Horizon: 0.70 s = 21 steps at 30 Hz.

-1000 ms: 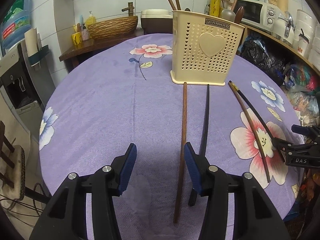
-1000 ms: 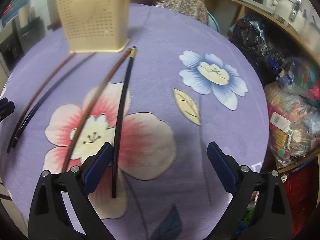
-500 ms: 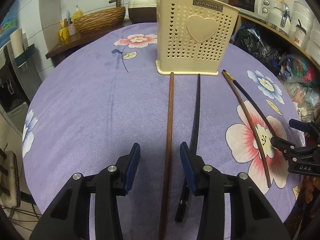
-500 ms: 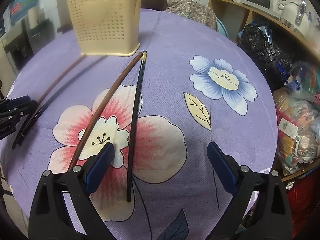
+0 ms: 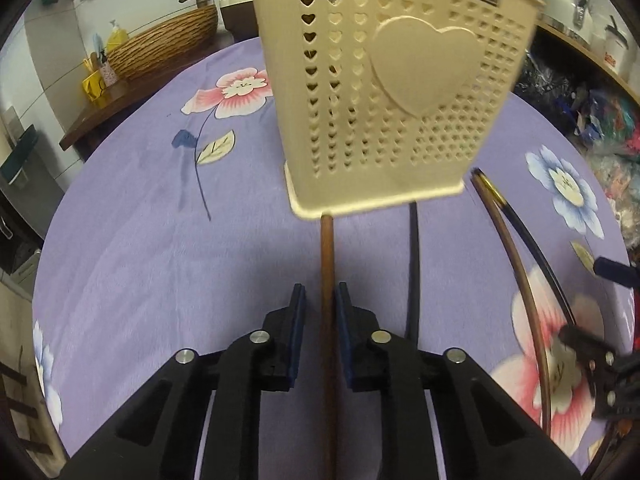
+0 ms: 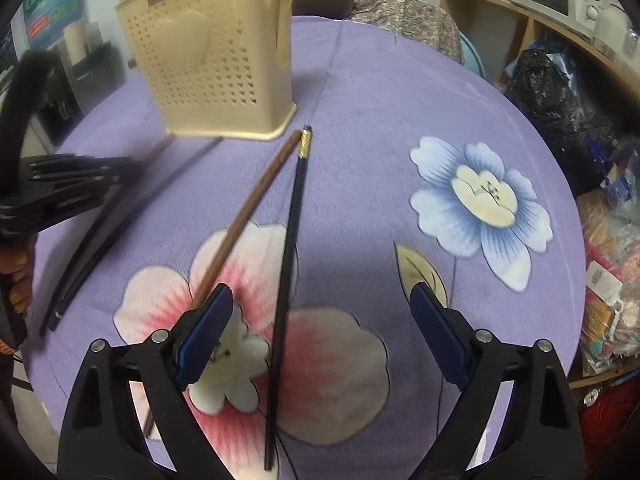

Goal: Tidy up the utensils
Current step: 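Close the left tool on a brown chopstick while the right tool grasps a gold-tipped black chopstick, then lift both held chopsticks upright and carry them over the holder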

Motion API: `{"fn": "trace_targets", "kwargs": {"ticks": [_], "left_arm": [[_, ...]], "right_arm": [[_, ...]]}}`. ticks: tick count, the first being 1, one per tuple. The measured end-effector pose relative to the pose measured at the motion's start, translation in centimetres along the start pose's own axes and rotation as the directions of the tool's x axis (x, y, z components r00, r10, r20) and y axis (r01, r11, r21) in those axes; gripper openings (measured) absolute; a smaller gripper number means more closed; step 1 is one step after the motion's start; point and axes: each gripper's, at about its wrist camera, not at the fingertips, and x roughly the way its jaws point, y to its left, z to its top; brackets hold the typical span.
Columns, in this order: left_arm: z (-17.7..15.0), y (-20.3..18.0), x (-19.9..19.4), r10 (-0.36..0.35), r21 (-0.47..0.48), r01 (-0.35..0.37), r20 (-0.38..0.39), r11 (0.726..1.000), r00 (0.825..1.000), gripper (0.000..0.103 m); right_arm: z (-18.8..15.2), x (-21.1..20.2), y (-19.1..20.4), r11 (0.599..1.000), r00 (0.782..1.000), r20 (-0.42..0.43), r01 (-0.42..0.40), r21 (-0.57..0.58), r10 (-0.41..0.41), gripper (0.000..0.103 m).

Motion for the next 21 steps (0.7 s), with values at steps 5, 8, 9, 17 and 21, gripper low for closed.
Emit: {"fn": "trace_targets", "kwargs": {"ticks": [5,8,9,17,21], "left_arm": [[1.1,-0.4,0.7,0.033,0.013,-0.033,-0.001,0.999,0.999,0.008],[0.9,-0.2,0.6,0.022,0.005,-0.022,-0.006,1.0,1.0,0.008],[0.8,-0.1,0.6,0.019,0.001,-0.019,-0.006,1.0,1.0,0.008],[0.9,-0.3,0.7,0.033,-0.005,-0.033,0.011,0.999,0.999,0.008],[0.7,-0.5,0.6,0.043,-0.017,-0.043,0.017,0.999,0.999,0.008]], "right_arm": [[2.9,1.0,-0.6,1.0,0.999,0.015,-0.03,0.01,0.03,0.076],[4.5,2.1,-0.8,0.998,0.999,0.013,-0.052,0.02,0.052,0.064],[5.0,2.8,-0.8,0.998,0.998,0.005,-0.057,0.022,0.057,0.061],[7.9,5.3,0.0,1.0,1.0,-0.003,-0.021,-0.007,0.021,0.03],[8.5,6.0,0.7,1.0,1.0,0.013,-0.002,-0.023,0.002,0.016]]}}
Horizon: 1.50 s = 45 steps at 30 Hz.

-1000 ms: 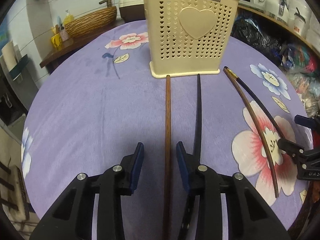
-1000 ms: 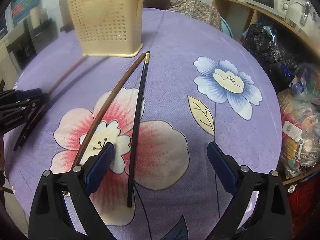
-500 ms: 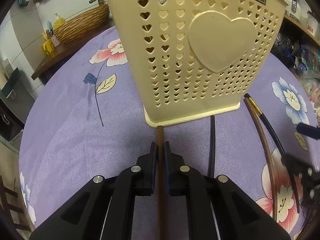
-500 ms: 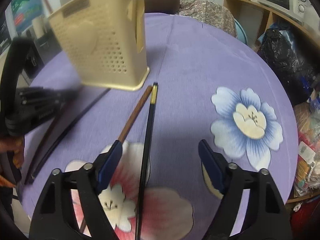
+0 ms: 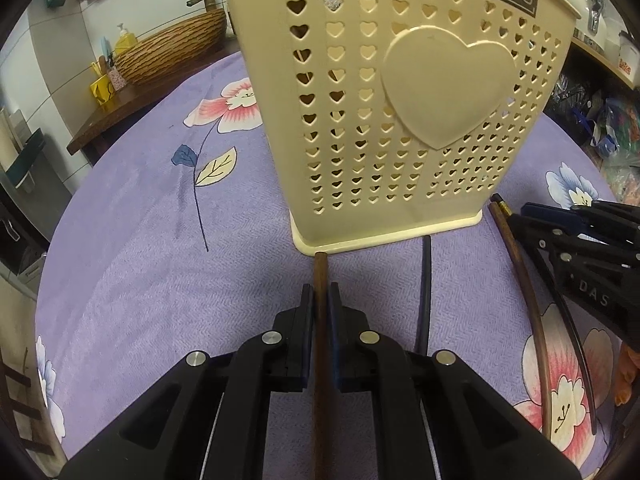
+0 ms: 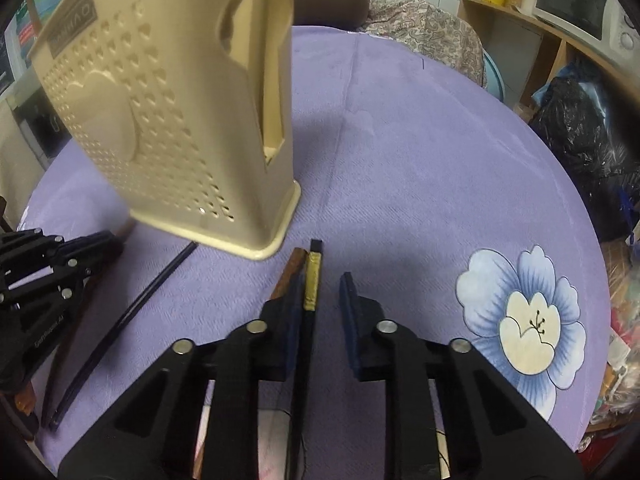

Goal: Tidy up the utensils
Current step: 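Lift both held chopsticks upright and carry them over the holder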

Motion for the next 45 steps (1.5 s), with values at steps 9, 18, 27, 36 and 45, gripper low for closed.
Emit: {"fn": "trace_targets", "kwargs": {"ticks": [9,18,27,36,45], "left_arm": [[-0.6,0.6,-1.3,-0.024,-0.034,0.026,0.042,0.999,0.999,0.008],[-0.8,2.6,-10.5,-0.099,-0.07,0.12,0.251,0.99,0.963,0.008],[-0.4,4.4,-19.3,-0.1,-0.064,0.143,0.443,0.988,0.891,0.008],[0.2,5.3,-20.2,-0.091,-0.084,0.145,0.462,0.986,0.882,0.008],[3.6,5.6,-24.5,-0.108,-0.069,0.174,0.55,0.982,0.828,0.008]], "right_arm": [[-0.7,-1.6,-0.5,0.996,0.997,0.026,-0.075,0.047,0.074,0.008],[-1.3,-11.3,-2.8,0.976,0.958,0.215,-0.206,0.065,0.188,0.008],[-1.8,-20.0,-4.0,0.968,0.91,0.343,-0.252,0.016,0.231,0.008],[-1.3,-21.5,-4.2,0.97,0.903,0.365,-0.245,0.003,0.227,0.008],[3.1,-25.1,-2.4,0.962,0.86,0.437,-0.268,-0.052,0.264,0.008]]}}
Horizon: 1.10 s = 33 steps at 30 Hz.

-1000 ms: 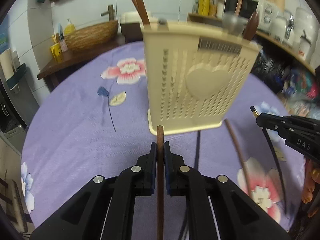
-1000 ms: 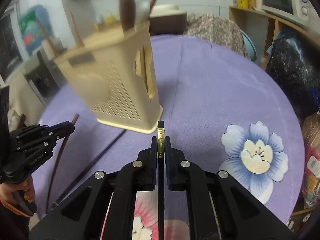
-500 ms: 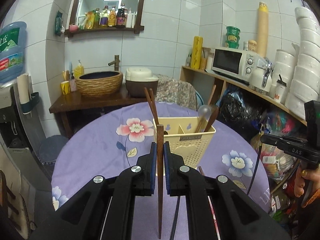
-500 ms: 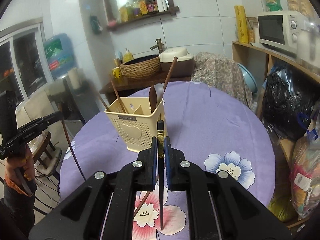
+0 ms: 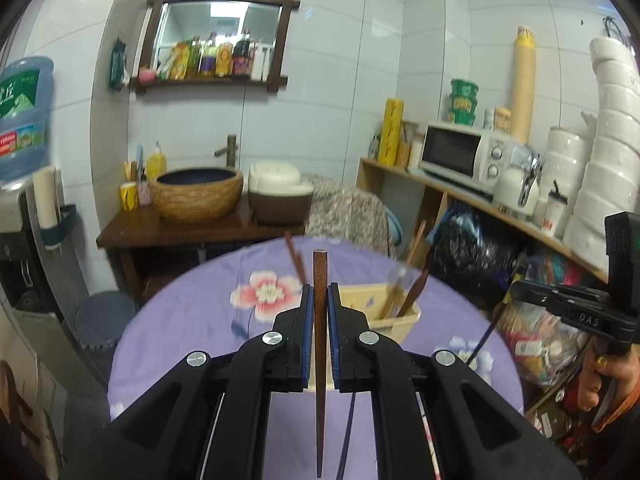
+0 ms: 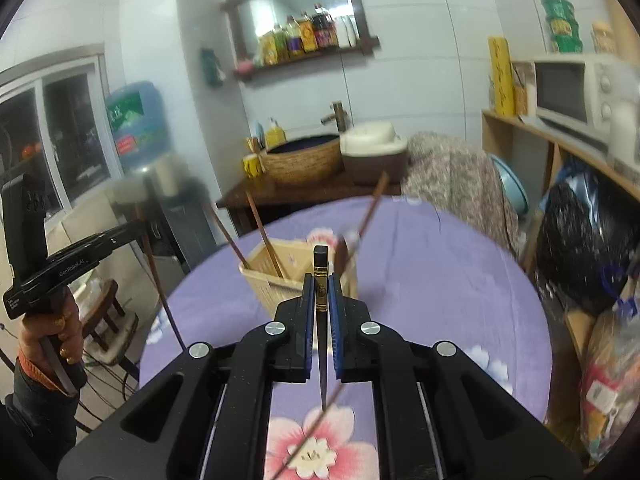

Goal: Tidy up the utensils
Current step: 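Lift both held chopsticks upright and carry them over the holder, then open the left tool over the holder while the right tool releases its chopstick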

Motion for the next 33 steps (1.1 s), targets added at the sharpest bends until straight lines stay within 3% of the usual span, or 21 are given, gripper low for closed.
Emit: {"fn": "trace_targets", "kwargs": {"ticks": [4,8,11,14,20,23,33], "left_arm": [[4.9,-1.4,-0.2,-0.023,0.009,0.022,0.095,1.0,0.995,0.008],[9.3,-3.0,1.0,-0.001,0.012,-0.001,0.198,1.0,0.98,0.008],[10.5,-3.8,2.6,0.035,0.001,-0.037,0.243,0.999,0.969,0.008],[9.7,-4.1,4.8,0.078,-0.017,-0.076,0.27,0.997,0.96,0.008],[4.5,-3.9,9.4,0.125,-0.008,-0.126,0.164,0.992,0.978,0.008],[2.1,-3.7,10.1,0.108,-0.004,-0.108,0.114,0.994,0.988,0.008],[-1.3,-3.8,11.8,0.097,0.044,-0.097,0.008,0.994,0.995,0.008]], "right_arm": [[5.3,-0.5,2.2,0.999,0.996,0.084,-0.013,-0.033,0.016,0.008],[10.1,0.0,3.8,0.999,0.988,0.154,0.008,-0.043,-0.001,0.008],[12.0,0.9,4.4,0.998,0.98,0.198,0.044,-0.048,-0.034,0.008],[11.7,2.8,4.3,0.996,0.976,0.207,0.079,-0.046,-0.068,0.008],[7.0,7.1,3.1,0.994,0.989,0.11,0.101,-0.037,-0.096,0.008],[4.9,8.3,2.8,0.994,0.992,0.078,0.101,-0.044,-0.097,0.008],[1.6,10.2,2.4,0.989,0.991,0.036,0.134,-0.07,-0.131,0.008]]}}
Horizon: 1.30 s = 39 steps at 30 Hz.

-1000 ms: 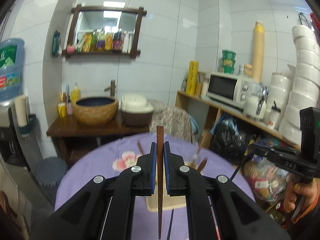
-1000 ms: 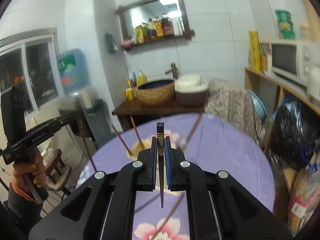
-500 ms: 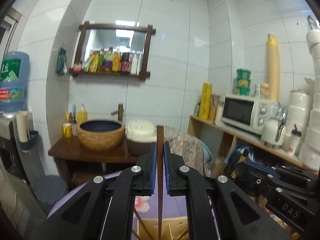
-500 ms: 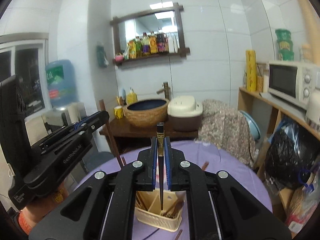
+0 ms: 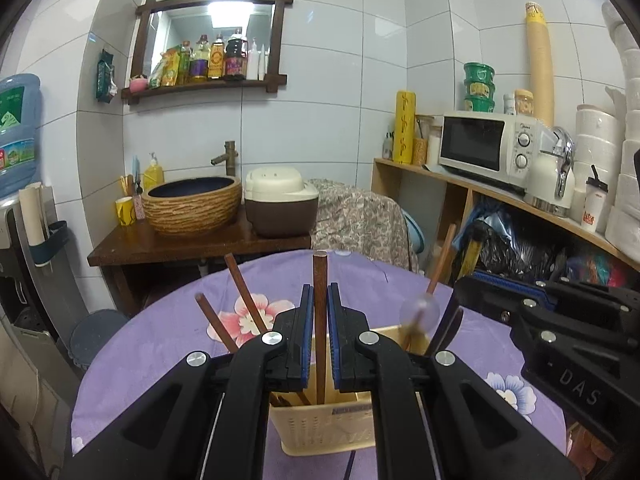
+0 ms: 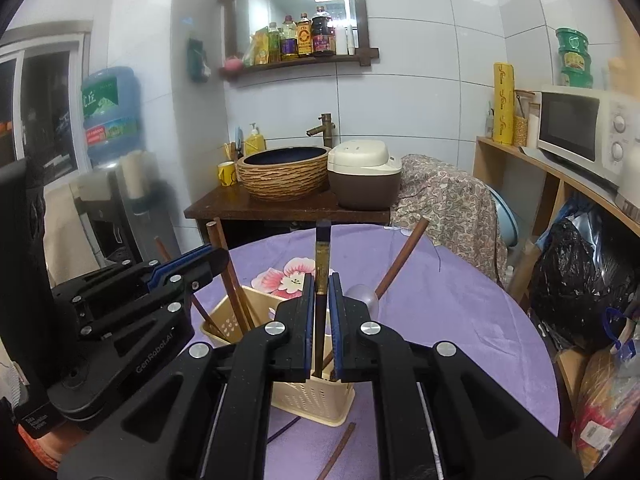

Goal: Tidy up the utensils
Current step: 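Open the left tool over the holder while the right tool releases its chopstick, then move both tools down to the last two chopsticks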

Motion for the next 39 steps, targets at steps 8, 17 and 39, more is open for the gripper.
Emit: {"fn": "trace_targets", "kwargs": {"ticks": [8,17,39], "left_arm": [[-0.8,0.5,-2.6,-0.03,-0.012,0.03,0.012,0.999,0.999,0.037],[-4.8,2.3,-6.7,-0.034,-0.034,0.032,-0.065,0.999,0.997,0.063],[-21.5,1.7,-6.2,0.036,0.019,-0.031,-0.495,0.999,0.868,0.042]], "right_arm": [[-1.2,-1.4,0.2,0.999,0.999,0.042,0.026,-0.025,-0.025,0.059],[-4.6,-4.8,0.3,0.993,0.993,0.007,0.119,-0.011,-0.119,0.076],[-22.1,-0.2,4.0,0.993,0.858,-0.505,0.119,0.022,-0.092,0.04]]}}
